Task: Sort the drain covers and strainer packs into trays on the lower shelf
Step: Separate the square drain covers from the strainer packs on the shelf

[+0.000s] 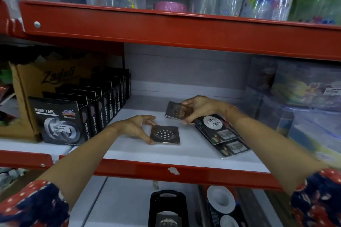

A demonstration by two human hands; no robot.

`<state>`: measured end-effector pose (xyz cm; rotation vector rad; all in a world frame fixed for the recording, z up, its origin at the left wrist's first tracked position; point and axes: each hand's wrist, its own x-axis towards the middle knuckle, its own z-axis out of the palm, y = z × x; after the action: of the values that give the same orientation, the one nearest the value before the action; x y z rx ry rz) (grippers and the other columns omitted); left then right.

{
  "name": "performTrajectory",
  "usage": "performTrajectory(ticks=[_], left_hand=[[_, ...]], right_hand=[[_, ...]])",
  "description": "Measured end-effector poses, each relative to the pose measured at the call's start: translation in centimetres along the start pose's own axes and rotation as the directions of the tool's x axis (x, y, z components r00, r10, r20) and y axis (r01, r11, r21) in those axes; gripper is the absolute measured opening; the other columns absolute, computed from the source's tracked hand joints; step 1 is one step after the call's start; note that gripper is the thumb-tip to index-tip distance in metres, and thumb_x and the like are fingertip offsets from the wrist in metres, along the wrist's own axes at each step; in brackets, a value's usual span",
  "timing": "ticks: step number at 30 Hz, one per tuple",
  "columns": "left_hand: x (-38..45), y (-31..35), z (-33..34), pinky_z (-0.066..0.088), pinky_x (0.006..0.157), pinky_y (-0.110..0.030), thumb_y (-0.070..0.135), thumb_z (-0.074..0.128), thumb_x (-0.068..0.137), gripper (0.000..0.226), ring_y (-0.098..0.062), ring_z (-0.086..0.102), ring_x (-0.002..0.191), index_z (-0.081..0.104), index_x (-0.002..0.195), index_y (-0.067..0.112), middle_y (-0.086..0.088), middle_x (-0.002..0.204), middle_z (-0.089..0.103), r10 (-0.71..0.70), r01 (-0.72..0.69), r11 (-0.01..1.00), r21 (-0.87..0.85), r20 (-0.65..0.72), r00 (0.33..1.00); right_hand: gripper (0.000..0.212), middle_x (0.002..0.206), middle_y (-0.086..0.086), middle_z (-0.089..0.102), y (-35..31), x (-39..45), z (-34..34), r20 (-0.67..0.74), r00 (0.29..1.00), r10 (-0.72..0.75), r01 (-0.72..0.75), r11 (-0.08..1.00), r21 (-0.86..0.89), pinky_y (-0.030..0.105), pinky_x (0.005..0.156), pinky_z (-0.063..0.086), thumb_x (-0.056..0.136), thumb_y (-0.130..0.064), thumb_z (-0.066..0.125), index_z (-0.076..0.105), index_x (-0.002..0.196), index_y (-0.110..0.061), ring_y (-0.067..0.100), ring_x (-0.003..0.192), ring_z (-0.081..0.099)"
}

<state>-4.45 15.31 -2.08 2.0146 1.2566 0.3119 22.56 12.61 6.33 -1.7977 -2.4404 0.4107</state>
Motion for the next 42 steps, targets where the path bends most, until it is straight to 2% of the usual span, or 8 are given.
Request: performTrajectory(ticks=[9,13,19,27,32,36,38,42], left_hand=[[-1.1,-1.3,-0.9,0.027,0.117,-0.03,0.032,0.093,0.049,0.124,-0.008,0.038,0.135,0.022,0.15,0.025,0.01,0.144,0.047,-0.014,0.015,1.0,-0.024,0.02,1.0],[-1.4,-1.6,-1.0,0.029,0.11,-0.022,0.03,0.092,0.052,0.121,-0.004,0.039,0.129,0.022,0.15,0.026,0.012,0.143,0.047,-0.012,0.013,0.999,-0.033,0.014,1.0],[-1.8,-1.0,-1.3,0.029,0.116,-0.031,0.02,0.09,0.058,0.114,-0.007,0.036,0.135,0.023,0.15,0.023,0.006,0.143,0.046,-0.017,0.017,1.0,-0.023,0.011,1.0],[-2.8,-0.4,-1.7,0.027,0.117,-0.029,0.028,0.09,0.058,0.114,-0.009,0.032,0.138,0.023,0.15,0.022,0.006,0.147,0.041,-0.048,0.046,0.998,0.039,0.048,0.998],[-2.1,1.8,-1.3,0.031,0.108,-0.023,0.043,0.081,0.067,0.091,-0.011,0.044,0.129,0.04,0.143,0.015,0.005,0.138,0.05,0.031,-0.039,0.998,-0.055,-0.135,0.99],[0.5,5.9,0.5,0.05,0.091,-0.033,0.01,0.06,0.091,0.012,-0.025,0.061,0.099,0.064,0.102,0.006,-0.014,0.107,0.063,0.008,-0.109,0.959,-0.26,-0.361,0.932],[1.5,7.8,1.7,0.056,0.082,-0.036,-0.002,0.056,0.089,0.013,-0.027,0.062,0.082,0.061,0.08,0.005,-0.015,0.1,0.059,-0.072,-0.058,0.922,-0.382,-0.317,0.946],[3.2,11.2,5.0,0.054,0.089,-0.041,-0.005,0.044,0.096,0.023,-0.037,0.064,0.084,0.049,0.118,-0.007,-0.029,0.109,0.054,-0.225,0.095,0.82,-0.565,-0.164,0.961]], right_hand=[[0.052,0.086,0.001,0.062,-3.2,1.9,6.2,0.152,0.983,-0.104,0.085,0.989,0.123,0.03,0.074,0.041,0.066,-0.042,0.082,0.058,0.095,-0.006,0.016,0.079,0.055],[0.039,0.074,-0.017,0.05,-3.7,2.2,6.4,0.149,0.986,-0.076,0.06,0.992,0.108,0.019,0.064,0.034,0.065,-0.045,0.081,0.048,0.076,-0.029,0.006,0.071,0.048],[0.102,0.139,-0.009,0.05,-4.2,2.4,6.7,0.173,0.984,-0.034,0.012,0.992,0.129,0.018,0.101,0.034,0.06,-0.048,0.082,0.036,0.145,-0.015,0.011,0.123,0.05],[0.101,0.151,-0.003,0.041,-4.9,1.8,7.3,0.155,0.988,-0.025,0.004,0.99,0.138,0.02,0.105,0.03,0.066,-0.05,0.08,0.032,0.148,-0.016,0.017,0.136,0.042],[0.098,0.154,-0.006,0.036,-3.2,-0.6,5.5,-0.056,0.998,-0.019,0.035,0.954,0.296,0.025,0.113,0.027,0.067,-0.059,0.074,0.034,0.148,-0.022,0.015,0.139,0.036],[0.052,0.125,0.003,0.066,0.9,-2.4,3.1,-0.357,0.925,0.129,0.029,0.913,0.407,-0.004,0.078,0.039,0.084,-0.041,0.068,0.062,0.126,-0.01,0.014,0.115,0.061],[0.035,0.116,0.008,0.071,3.8,-3.1,2.3,-0.482,0.844,0.236,-0.053,0.931,0.362,0.011,0.08,0.047,0.089,-0.03,0.065,0.07,0.115,-0.008,0.02,0.111,0.065],[0.023,0.099,0.011,0.071,9.6,-4.5,1.3,-0.474,0.758,0.448,-0.257,0.873,0.413,0.03,0.077,0.047,0.091,-0.02,0.058,0.073,0.099,-0.004,0.025,0.097,0.066]])
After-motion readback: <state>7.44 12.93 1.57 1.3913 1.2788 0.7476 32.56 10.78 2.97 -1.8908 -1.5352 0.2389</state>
